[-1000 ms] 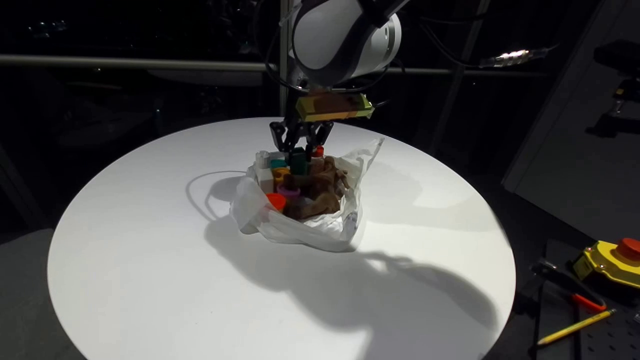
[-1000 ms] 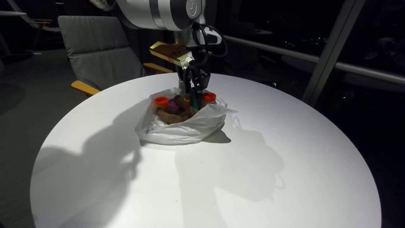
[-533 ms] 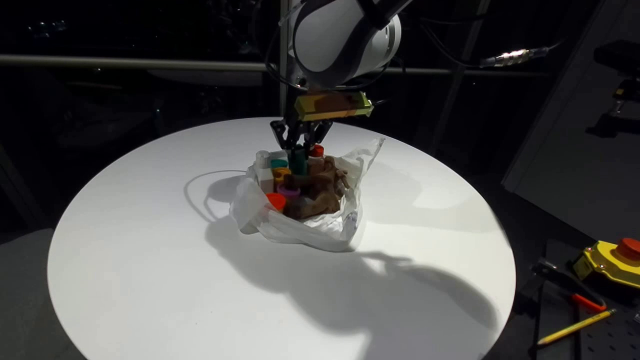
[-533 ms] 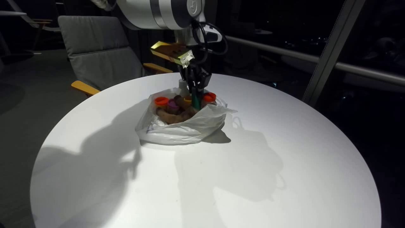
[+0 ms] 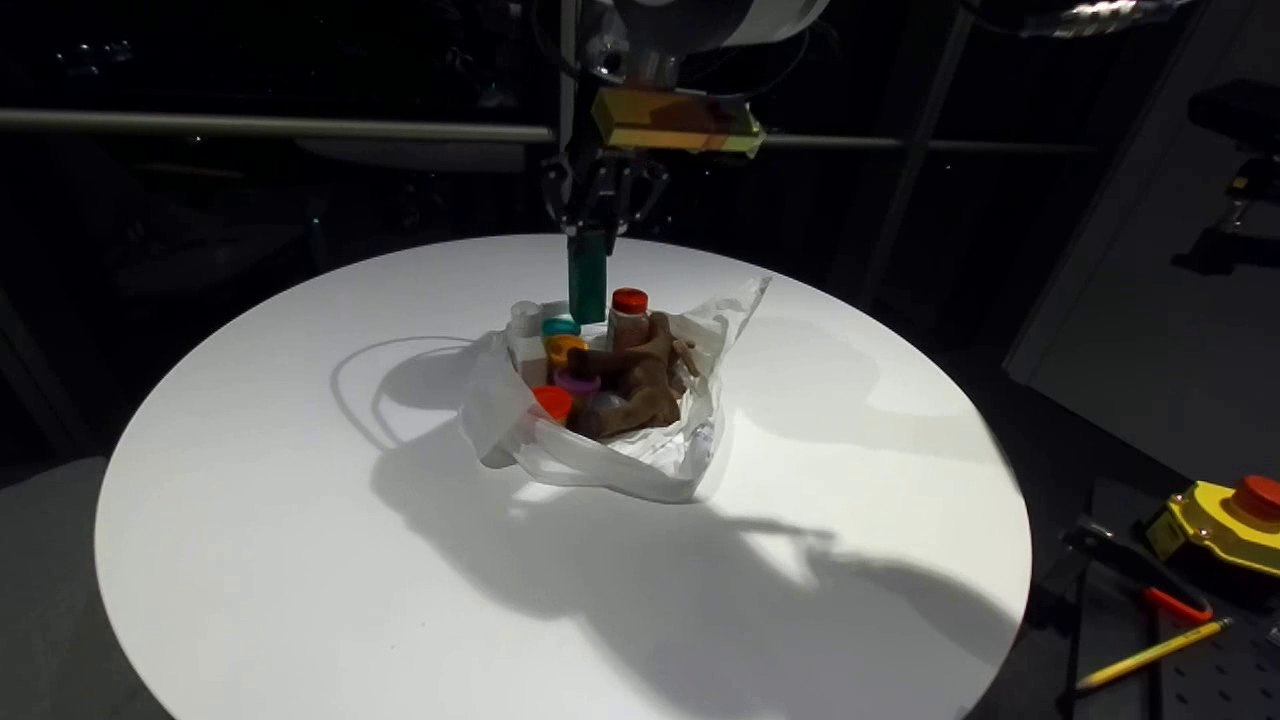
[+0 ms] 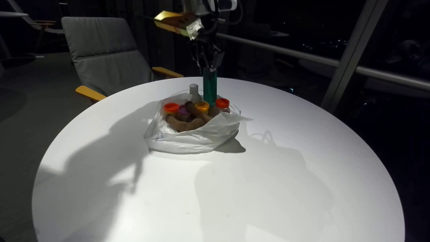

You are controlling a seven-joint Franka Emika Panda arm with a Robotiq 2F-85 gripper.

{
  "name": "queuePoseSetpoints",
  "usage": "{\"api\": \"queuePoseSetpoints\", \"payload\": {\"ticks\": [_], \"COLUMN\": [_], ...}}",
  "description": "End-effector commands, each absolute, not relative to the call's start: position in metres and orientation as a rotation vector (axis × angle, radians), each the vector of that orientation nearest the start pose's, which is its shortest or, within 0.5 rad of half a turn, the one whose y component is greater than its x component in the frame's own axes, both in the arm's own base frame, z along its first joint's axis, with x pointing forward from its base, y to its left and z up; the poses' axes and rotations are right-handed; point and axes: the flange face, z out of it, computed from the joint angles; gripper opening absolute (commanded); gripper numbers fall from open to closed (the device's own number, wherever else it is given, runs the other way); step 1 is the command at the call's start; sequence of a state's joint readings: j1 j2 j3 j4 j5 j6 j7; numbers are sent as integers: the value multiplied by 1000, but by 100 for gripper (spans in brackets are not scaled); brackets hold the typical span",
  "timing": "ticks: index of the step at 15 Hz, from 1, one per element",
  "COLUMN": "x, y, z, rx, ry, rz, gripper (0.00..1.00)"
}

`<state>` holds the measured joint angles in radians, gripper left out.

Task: Remove the objects from the plastic and put them on the table

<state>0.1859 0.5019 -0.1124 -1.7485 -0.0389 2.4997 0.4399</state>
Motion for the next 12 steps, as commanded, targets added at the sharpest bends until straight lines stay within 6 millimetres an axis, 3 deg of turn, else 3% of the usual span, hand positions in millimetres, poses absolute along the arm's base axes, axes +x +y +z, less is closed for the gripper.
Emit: {"api": "queuePoseSetpoints", "payload": {"ticks": [1, 7, 9, 12], "x": [647, 583, 565, 552], "y": [36, -38, -69, -114], "z": [374, 433, 440, 433], "rx": [-3044, -2920, -2864, -2826], "ry": [594, 882, 989, 1105], "rz": [-476, -612, -611, -599], "gripper": [10, 10, 10, 10]}}
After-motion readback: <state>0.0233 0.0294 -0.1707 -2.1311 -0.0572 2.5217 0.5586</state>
